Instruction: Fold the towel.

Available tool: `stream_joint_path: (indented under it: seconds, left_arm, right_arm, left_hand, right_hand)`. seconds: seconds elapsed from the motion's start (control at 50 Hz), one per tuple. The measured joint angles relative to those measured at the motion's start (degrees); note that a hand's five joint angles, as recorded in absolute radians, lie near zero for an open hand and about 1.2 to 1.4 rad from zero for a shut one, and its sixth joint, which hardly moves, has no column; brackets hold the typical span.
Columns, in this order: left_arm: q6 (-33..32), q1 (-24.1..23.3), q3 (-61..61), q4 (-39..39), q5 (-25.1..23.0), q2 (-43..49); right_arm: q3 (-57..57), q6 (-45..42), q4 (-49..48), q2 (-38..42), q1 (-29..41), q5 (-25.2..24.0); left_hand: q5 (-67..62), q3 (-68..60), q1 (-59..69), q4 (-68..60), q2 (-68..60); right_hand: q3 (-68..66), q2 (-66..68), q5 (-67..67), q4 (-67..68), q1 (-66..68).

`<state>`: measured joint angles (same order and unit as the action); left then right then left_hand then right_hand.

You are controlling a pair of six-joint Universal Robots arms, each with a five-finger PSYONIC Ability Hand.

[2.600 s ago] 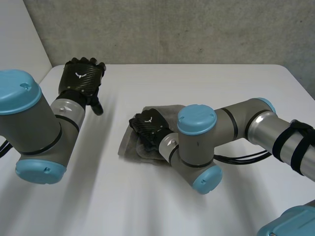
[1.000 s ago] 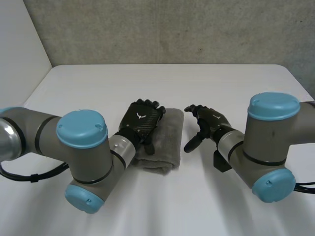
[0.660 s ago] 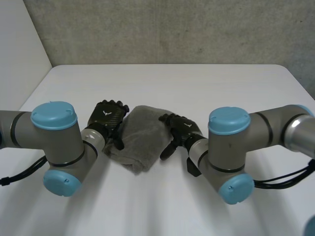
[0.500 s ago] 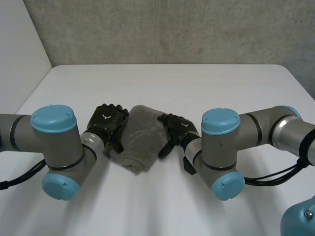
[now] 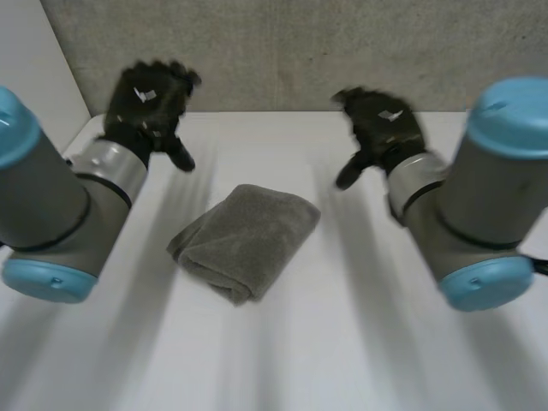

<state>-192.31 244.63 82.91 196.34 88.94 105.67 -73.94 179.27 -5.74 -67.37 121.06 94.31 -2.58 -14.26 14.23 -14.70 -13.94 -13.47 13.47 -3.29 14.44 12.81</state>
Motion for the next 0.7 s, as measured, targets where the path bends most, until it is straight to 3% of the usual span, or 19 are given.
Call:
stream_joint_path:
  seconds: [0.12, 0.22, 0.28, 0.5, 0.7]
  left_arm:
    - [5.0, 0.0, -3.3, -3.7, 6.5, -4.4]
    - [7.0, 0.1, -6.3, -8.6, 11.5, -4.7]
    - [7.5, 0.1, -7.8, -12.2, 13.0, -4.2]
    - [7.5, -0.1, -9.9, -19.2, 12.8, -0.9]
    - [8.0, -0.1, -10.5, -21.5, 11.0, -0.2]
  right_arm:
    - [-1.8, -3.8, 0.2, -6.0, -5.4, 6.6]
    - [-2.1, -4.2, 1.0, -7.3, -8.4, 6.5]
    - [-1.8, -4.1, 2.4, -7.4, -9.6, 4.0]
    - [-0.3, -3.4, 6.1, -7.2, -10.7, -4.2]
    - [-0.4, -3.3, 6.1, -7.2, -11.2, -6.2]
  left_hand:
    - [0.0, 0.0, 0.0, 0.0, 0.0]
    - [0.0, 0.0, 0.0, 0.0, 0.0]
    - [0.0, 0.0, 0.0, 0.0, 0.0]
    - [0.0, 0.0, 0.0, 0.0, 0.0]
    - [0.0, 0.0, 0.0, 0.0, 0.0]
  right_hand:
    - [0.0, 0.0, 0.0, 0.0, 0.0]
    - [0.0, 0.0, 0.0, 0.0, 0.0]
    - [0.0, 0.0, 0.0, 0.0, 0.0]
    - [0.0, 0.0, 0.0, 0.0, 0.0]
    - [0.0, 0.0, 0.0, 0.0, 0.0]
